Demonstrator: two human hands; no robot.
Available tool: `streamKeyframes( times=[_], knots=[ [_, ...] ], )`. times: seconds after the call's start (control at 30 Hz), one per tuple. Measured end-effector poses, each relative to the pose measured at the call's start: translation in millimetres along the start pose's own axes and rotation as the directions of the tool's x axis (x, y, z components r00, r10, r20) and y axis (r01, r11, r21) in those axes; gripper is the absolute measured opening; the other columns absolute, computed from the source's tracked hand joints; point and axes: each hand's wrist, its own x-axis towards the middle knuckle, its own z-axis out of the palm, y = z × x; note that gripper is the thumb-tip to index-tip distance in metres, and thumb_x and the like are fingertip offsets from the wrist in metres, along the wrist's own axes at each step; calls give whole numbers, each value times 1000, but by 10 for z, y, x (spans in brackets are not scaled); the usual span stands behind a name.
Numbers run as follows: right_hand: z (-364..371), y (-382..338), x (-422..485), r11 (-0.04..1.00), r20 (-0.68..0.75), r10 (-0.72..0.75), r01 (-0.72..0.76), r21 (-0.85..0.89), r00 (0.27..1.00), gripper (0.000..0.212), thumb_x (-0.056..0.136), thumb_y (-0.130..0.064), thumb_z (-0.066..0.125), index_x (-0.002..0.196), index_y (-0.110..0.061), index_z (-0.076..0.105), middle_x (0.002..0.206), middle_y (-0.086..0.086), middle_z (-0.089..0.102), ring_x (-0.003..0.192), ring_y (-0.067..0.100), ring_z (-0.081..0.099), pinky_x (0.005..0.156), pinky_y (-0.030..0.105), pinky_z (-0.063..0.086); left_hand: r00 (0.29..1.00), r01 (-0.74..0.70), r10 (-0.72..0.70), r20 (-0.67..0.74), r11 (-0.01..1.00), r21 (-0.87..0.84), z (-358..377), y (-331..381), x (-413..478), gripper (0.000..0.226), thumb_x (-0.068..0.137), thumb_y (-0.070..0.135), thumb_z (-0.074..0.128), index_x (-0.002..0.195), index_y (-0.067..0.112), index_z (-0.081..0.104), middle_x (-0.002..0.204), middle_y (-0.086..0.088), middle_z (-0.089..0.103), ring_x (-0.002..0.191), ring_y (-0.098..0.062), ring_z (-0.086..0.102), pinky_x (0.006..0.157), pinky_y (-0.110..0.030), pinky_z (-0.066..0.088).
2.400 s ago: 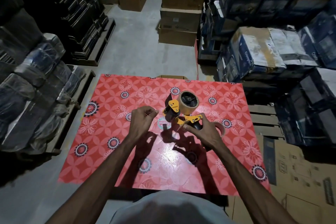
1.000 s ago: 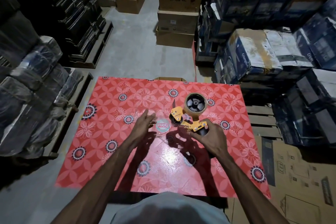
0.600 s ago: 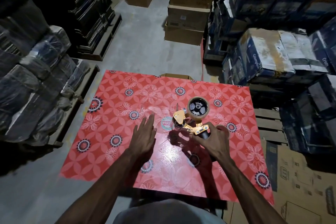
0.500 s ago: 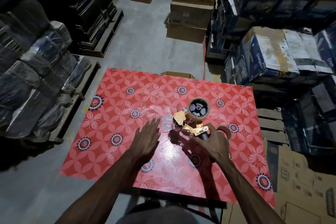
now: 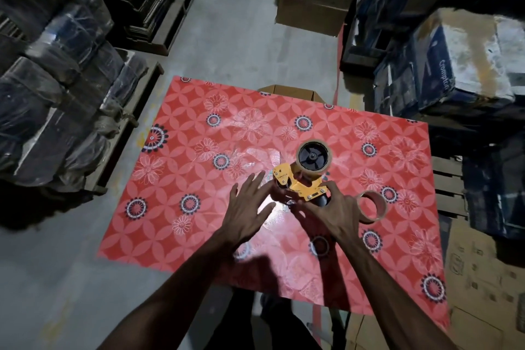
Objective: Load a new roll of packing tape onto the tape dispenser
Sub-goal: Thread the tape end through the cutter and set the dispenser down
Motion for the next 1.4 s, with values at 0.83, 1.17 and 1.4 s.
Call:
streamKeyframes(
  times=[0.83, 1.17, 1.4],
  knots=[
    [6, 19, 154, 989, -38, -57, 62, 138, 998, 62, 69, -72, 80, 115, -33, 64, 61, -6, 60, 53, 18, 58, 53, 23, 36, 993, 28, -53, -106, 974, -225, -341, -4, 371, 35, 95, 53, 68, 124, 35, 75, 164, -2, 49, 152, -23, 40, 124, -52, 29],
    [16, -52, 139, 994, 12, -73, 71, 78, 997, 57, 71, -61, 87, 114, -29, 66, 60, -11, 55, 53, 13, 55, 50, 19, 32, 995, -38, 27, -92, 991, -127, -367, 109, 336, 14, 91, 25, 55, 86, 17, 65, 81, -2, 73, 68, -20, 65, 66, -43, 58],
    [138, -42, 186, 986, 4, -57, 56, 154, 998, 62, 68, -70, 80, 114, -31, 65, 59, -12, 56, 55, 18, 58, 60, 28, 47, 992, 11, -48, -120, 957, -290, -230, -2, 271, 25, 99, 18, 54, 122, 21, 45, 79, 6, 72, 56, -20, 68, 50, -39, 57]
  ],
)
